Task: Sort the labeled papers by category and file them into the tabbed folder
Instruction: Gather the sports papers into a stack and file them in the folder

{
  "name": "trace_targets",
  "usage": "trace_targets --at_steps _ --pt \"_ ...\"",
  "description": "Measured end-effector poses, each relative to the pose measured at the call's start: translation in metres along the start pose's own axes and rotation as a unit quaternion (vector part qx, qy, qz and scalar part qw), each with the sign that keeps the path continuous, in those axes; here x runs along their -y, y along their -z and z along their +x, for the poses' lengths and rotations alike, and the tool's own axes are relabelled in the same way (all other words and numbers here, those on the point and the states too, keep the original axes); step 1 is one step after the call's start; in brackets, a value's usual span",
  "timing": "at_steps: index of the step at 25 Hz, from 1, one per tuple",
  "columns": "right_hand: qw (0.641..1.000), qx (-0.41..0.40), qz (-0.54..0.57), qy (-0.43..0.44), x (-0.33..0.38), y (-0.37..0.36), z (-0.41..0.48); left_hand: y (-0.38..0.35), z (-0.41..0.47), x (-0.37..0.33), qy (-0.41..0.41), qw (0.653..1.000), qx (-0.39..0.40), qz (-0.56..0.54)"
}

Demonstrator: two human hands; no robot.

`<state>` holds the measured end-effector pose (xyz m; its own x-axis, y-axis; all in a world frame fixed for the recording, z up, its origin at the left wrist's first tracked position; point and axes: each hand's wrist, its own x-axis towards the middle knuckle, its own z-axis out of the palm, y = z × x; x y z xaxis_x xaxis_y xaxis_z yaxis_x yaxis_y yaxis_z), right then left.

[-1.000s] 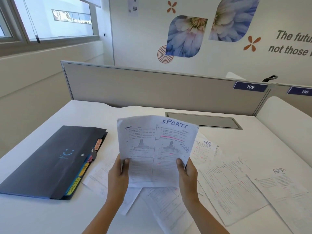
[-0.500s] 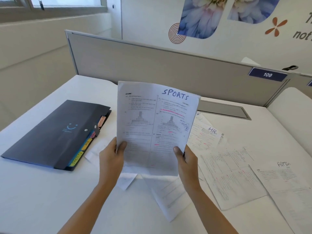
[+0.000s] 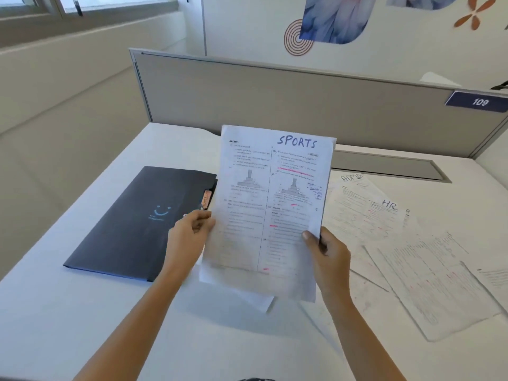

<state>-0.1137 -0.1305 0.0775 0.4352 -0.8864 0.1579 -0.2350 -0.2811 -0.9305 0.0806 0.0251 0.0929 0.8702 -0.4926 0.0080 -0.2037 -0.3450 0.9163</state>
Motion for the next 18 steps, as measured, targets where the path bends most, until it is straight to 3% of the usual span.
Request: trace_targets --at_steps 2,4,7,10,18 --pt "0.999 -0.034 0.012 -0.023 0.004 -0.014 -0.004 0.023 0.014 0.013 0.027 0.999 -0.018 -0.032" --pt "0.996 -0.073 0.021 -0.039 0.005 -0.024 -0.009 0.043 0.03 0.029 0.042 0.999 -0.034 0.005" --pt "0.991 -0.113 0.034 -0.065 0.0 -0.034 -0.014 0.058 0.049 0.054 0.042 0.974 0.016 0.224" --pt "0.985 -0.139 0.033 -0.096 -0.005 -0.043 -0.02 0.053 0.049 0.067 0.076 0.895 0.085 0.432" --pt "0.977 -0.157 0.043 -0.138 -0.013 -0.062 -0.032 0.034 0.037 0.076 0.102 0.848 0.063 0.516"
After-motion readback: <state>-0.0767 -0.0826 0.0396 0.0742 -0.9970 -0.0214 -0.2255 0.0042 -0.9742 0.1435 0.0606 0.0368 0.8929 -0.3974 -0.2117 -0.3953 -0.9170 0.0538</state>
